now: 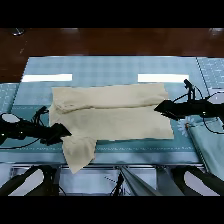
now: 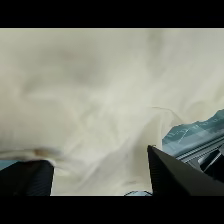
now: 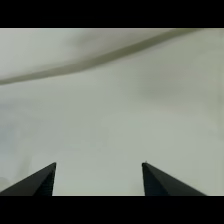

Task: Fold the shirts.

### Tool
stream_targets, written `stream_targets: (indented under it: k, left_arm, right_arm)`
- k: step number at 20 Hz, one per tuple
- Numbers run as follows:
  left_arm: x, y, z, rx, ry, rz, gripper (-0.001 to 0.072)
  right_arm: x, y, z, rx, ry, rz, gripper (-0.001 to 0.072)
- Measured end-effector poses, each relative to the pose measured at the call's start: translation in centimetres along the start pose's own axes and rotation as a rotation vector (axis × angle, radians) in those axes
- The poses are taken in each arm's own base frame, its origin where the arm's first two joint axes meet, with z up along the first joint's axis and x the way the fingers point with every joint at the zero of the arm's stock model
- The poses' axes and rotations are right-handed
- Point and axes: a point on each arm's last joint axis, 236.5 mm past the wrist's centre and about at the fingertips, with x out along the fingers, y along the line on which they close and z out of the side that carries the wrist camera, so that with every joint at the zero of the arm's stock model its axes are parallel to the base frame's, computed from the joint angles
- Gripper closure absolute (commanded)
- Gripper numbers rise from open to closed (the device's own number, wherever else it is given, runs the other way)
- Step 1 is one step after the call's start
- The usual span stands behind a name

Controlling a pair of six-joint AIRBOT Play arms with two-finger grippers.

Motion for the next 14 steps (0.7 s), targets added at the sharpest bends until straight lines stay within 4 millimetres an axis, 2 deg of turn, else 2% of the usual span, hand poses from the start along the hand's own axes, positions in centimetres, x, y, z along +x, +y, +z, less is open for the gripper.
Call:
stream_targets:
  k: [1, 2, 4, 5, 6, 7, 10, 14]
  left_arm:
    - [0.1, -0.1, -0.1, 0.012, 0.006, 0.0, 0.0013]
    - [0.2, -0.2, -0.3, 0.022, 0.015, 0.001, 0.0059]
    - [0.3, 0.1, -1.2, 0.042, 0.055, 0.018, 0.0239]
    - [0.3, 0.5, -1.7, 0.052, 0.077, 0.036, 0.0411]
    - [0.3, 0.9, -2.0, 0.059, 0.089, 0.051, 0.0661]
    - [0.3, 0.8, -2.1, 0.059, 0.094, 0.05, 0.0689]
    - [0.4, 0.8, -2.0, 0.04, 0.091, 0.051, 0.0689]
    - [0.4, 0.9, -1.3, 0.012, 0.06, 0.057, 0.0689]
  right_arm:
    - [-0.4, -0.6, 0.4, 0.019, -0.015, -0.004, 0.0093]
    - [-0.9, -1.4, 0.9, 0.047, -0.032, -0.007, 0.0093]
    - [-2.2, -3.7, 1.5, 0.109, -0.058, -0.031, 0.0094]
    - [-2.9, -5.1, 1.5, 0.138, -0.063, -0.053, 0.0094]
    - [-3.6, -6.8, 1.2, 0.17, -0.056, -0.088, 0.0093]
    - [-4.1, -8.3, 0.7, 0.2, -0.046, -0.122, 0.0093]
    - [-4.8, -11.9, -2.4, 0.273, 0.036, -0.216, 0.0093]
    - [-4.0, -12.5, -6.0, 0.323, 0.143, -0.224, 0.0093]
